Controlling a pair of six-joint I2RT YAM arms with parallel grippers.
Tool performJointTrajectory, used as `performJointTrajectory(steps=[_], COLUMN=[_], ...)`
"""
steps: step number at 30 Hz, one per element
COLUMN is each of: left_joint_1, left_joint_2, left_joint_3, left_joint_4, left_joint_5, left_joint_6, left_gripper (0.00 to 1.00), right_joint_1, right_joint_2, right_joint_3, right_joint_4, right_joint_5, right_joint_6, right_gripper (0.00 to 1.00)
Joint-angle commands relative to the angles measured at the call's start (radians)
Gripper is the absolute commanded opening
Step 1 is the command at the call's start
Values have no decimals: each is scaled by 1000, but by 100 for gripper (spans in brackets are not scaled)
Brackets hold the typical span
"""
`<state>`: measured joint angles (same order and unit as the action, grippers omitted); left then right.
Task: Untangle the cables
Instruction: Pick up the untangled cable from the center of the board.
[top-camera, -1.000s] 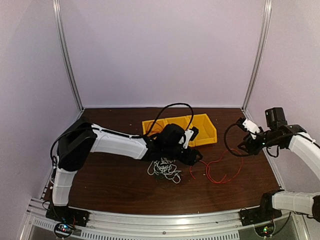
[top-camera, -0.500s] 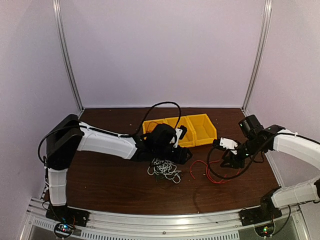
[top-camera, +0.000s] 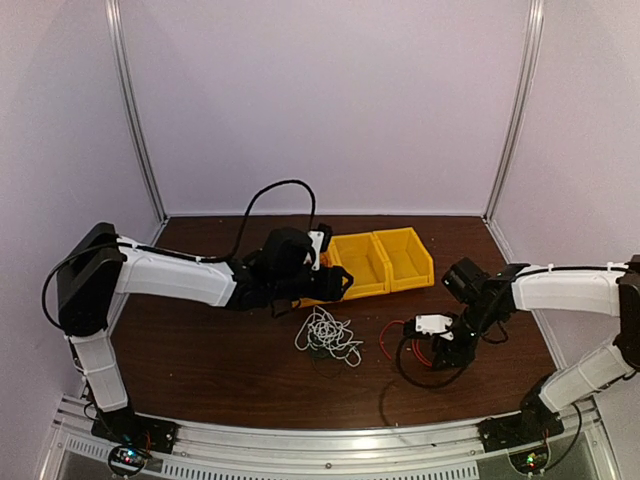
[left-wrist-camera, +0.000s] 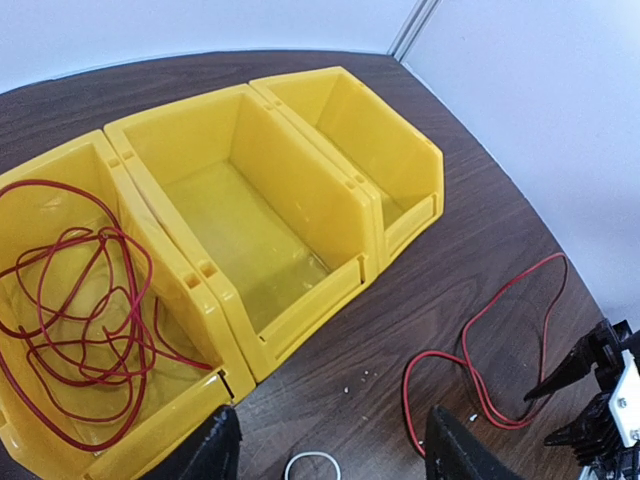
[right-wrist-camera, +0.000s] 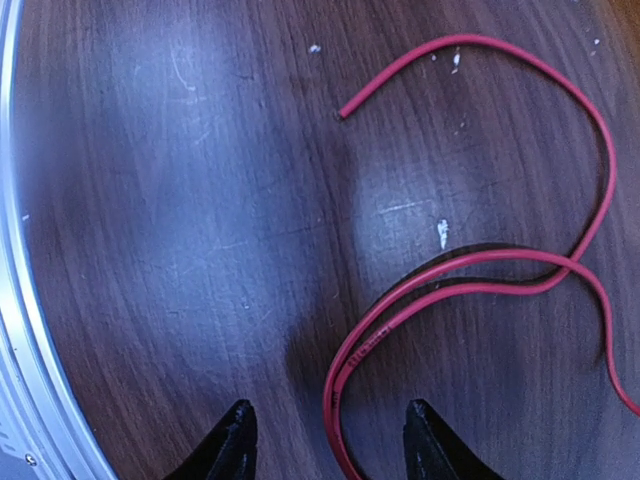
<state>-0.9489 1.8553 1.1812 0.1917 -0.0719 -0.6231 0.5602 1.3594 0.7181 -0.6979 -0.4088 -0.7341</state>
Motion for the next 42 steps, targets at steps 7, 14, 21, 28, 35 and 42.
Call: performJointTrajectory(steps=[7, 14, 21, 28, 35, 42], left_joint_1=[-5, -5, -5, -5, -10, -75], left_joint_2=[-37, -57, -45, -18, 16, 34], left_joint_3=[-40, -54, -25, -13, -49, -39], left_joint_4=[85, 84, 67, 109, 298, 367], left_joint_5=[12, 6, 2, 66, 337, 370], left_joint_6=[5, 9, 22, 35, 15, 103], left_gripper=[64, 64, 64, 64, 66, 67], right_joint_1=[16, 32, 31, 31, 22, 19], right_joint_2=[120, 164, 106, -5, -151, -199], right_joint_3=[6, 25, 42, 96, 157, 179], right_joint_4=[61, 69, 44, -19, -16, 11], right_joint_5=[42, 56, 54, 1, -74, -110], right_joint_6=[9, 14, 17, 45, 103, 120], right_gripper=[40, 16, 0, 0, 0, 0])
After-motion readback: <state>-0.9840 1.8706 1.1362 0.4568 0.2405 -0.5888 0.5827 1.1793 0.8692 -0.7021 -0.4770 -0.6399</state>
